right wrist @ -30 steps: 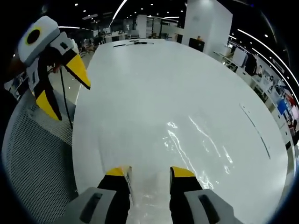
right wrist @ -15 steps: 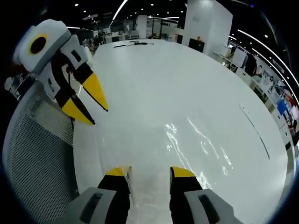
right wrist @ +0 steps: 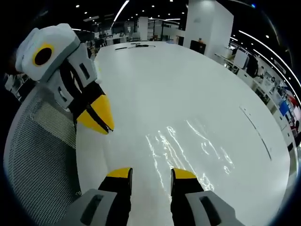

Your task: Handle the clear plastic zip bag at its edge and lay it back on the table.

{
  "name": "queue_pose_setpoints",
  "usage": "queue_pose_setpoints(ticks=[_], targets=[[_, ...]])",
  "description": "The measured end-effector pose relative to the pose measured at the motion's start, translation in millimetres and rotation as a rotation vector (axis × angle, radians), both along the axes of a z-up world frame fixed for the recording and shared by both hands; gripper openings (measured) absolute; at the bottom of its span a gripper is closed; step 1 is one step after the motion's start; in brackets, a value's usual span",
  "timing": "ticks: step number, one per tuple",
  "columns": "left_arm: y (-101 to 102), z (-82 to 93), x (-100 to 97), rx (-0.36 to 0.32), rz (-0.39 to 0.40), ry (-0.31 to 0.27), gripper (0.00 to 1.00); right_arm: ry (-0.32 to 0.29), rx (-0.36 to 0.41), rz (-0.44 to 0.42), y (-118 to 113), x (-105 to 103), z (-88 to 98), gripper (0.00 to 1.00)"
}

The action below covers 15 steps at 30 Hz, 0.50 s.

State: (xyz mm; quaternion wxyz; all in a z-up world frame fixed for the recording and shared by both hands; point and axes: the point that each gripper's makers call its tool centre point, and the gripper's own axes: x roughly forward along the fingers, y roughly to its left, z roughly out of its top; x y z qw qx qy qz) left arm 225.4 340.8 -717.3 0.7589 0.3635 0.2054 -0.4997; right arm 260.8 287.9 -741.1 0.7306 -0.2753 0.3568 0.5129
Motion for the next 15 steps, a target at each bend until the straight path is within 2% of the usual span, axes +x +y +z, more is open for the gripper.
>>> queue_pose_setpoints(ticks=[10,15], targets=[[4,-9.5,1.2,0.01,0.011,0.022,0.0,-0.041,0.015,-0.012,-9,-4,16.2,0.31],[2,-9.8,-5.7,-0.002,0.002,0.035,0.0,-0.067,0.039,-0.053,-25,-7,25.3,0.34]])
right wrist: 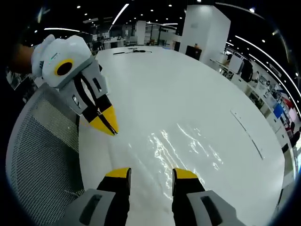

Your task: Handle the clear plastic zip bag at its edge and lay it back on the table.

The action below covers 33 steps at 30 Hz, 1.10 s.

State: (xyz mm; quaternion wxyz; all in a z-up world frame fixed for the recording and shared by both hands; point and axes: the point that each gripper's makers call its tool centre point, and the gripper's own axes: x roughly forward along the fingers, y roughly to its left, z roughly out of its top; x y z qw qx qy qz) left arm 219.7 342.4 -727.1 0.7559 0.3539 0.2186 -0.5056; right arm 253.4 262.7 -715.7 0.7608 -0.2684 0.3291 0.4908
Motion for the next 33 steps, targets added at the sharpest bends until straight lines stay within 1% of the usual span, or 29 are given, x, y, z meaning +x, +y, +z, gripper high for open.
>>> queue_pose_setpoints(ticks=[3,6,8,11,14,17,18,19,21,22,27,29,31,33], targets=[[0,-2.2,-5.9,-0.013,-0.001,0.019,0.0,-0.008,0.01,-0.026,-10,-5,4.3,0.36],[2,-4.1,-7.9,-0.021,0.015,0.032,0.01,-0.012,0.028,-0.058,-18,-9,7.4,0.38],[4,-3.0,-9.0,-0.03,0.027,0.033,0.02,-0.01,0.039,-0.079,-22,-12,9.4,0.4],[8,-2.6,-8.6,-0.037,0.045,0.036,0.02,-0.003,0.067,-0.13,-30,-17,11.5,0.41],[13,-2.5,-6.8,-0.031,0.059,0.029,0.02,0.001,0.079,-0.147,-36,-24,12.6,0.43],[18,-1.0,-6.4,-0.041,0.077,0.037,0.03,0.001,0.086,-0.172,-45,-30,13.9,0.45],[20,-0.5,-6.2,-0.041,0.082,0.037,0.03,0.003,0.099,-0.192,-49,-32,15.3,0.46],[21,1.2,-5.7,-0.052,0.095,0.041,0.04,0.0,0.104,-0.199,-51,-32,16.3,0.46],[20,7.3,-5.9,-0.119,0.129,0.062,0.07,-0.006,0.114,-0.213,-54,-35,18.3,0.47],[21,9.8,-5.1,-0.134,0.139,0.061,0.08,-0.003,0.116,-0.218,-56,-36,18.4,0.48],[26,19.9,-3.7,-0.187,0.2,0.074,0.14,-0.01,0.136,-0.251,-61,-42,22.4,0.55],[28,24.3,-5.1,-0.201,0.217,0.08,0.18,-0.014,0.141,-0.265,-64,-44,23.7,0.58],[30,29.5,-7.2,-0.214,0.228,0.08,0.19,-0.021,0.157,-0.279,-67,-45,26.4,0.63],[31,36.3,-11.2,-0.238,0.236,0.091,0.2,-0.035,0.173,-0.289,-70,-47,29.8,0.64]])
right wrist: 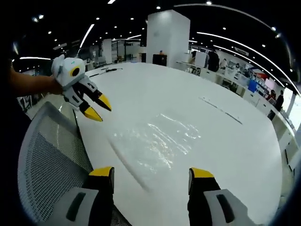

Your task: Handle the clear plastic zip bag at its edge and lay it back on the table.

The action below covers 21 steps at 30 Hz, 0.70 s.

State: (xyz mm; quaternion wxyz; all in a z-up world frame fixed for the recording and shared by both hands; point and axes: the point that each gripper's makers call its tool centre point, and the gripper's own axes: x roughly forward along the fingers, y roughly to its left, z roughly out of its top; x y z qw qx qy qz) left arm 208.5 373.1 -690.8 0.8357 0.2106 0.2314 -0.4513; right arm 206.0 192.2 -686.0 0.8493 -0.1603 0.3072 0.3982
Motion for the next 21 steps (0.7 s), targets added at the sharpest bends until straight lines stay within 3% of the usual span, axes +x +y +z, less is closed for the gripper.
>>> queue_pose_setpoints(ticks=[5,9,15,21], targets=[[3,7.5,-13.4,0.0,-0.003,0.02,0.34,0.005,0.028,-0.034,-8,-9,2.9,0.68],[8,23.8,-17.5,-0.053,0.05,0.0,0.39,0.001,0.032,-0.056,-14,-18,4.3,0.73],[37,35.5,-26.3,-0.081,0.158,-0.003,0.48,-0.007,0.038,-0.066,-22,-32,5.6,0.85],[55,41.2,-36.5,-0.114,0.214,0.005,0.55,-0.002,0.053,-0.113,-29,-37,8.3,0.89]])
